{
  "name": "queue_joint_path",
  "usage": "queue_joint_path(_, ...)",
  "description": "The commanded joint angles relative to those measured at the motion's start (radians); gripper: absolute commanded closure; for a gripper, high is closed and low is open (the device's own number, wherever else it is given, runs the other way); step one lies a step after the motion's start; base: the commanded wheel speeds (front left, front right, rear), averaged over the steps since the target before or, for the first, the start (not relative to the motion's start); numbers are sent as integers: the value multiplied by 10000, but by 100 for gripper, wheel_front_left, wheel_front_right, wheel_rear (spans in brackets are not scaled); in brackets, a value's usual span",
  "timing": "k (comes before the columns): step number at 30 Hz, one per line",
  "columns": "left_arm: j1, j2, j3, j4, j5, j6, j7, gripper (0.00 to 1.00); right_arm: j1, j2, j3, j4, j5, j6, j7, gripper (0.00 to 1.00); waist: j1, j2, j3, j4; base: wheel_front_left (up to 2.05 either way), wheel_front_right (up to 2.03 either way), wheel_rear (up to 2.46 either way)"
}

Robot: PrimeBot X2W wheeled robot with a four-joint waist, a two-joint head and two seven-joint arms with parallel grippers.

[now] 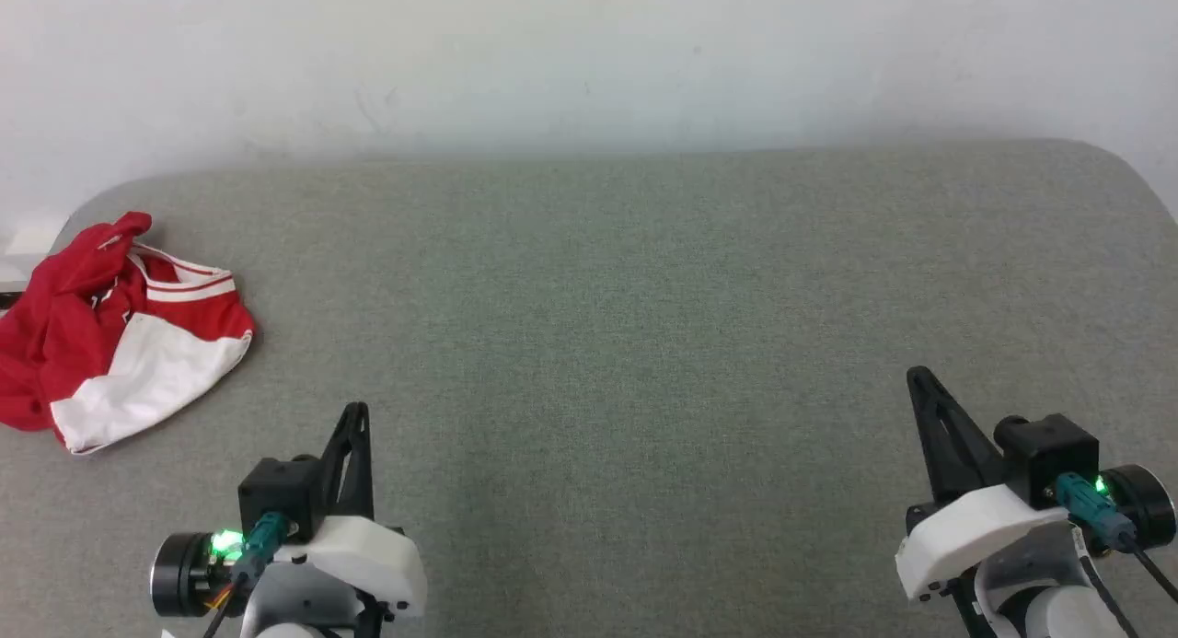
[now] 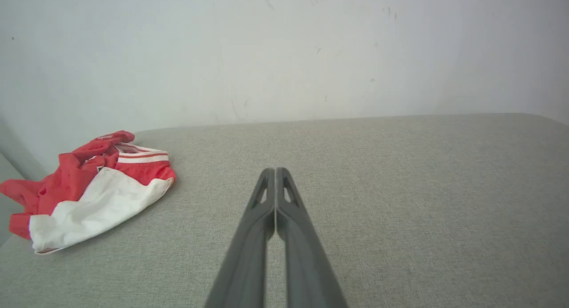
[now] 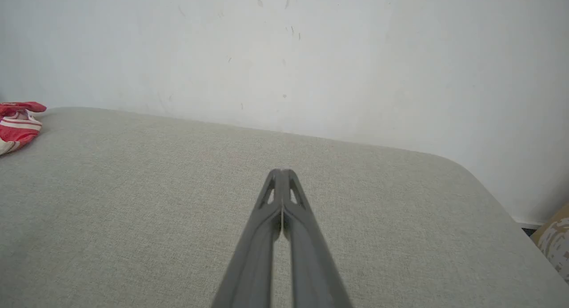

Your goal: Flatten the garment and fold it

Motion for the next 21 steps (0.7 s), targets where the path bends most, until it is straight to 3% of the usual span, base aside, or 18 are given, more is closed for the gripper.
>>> queue_joint_path(1,-118,43,37,-58,66,-83,1,100,82,36,-5,-62,-74,-21,7,100,0,0,0,0,0,0,0)
queue_joint_path(21,-118,43,37,-58,66,-83,1,100,82,36,-5,-62,-74,-21,7,100,0,0,0,0,0,0,0)
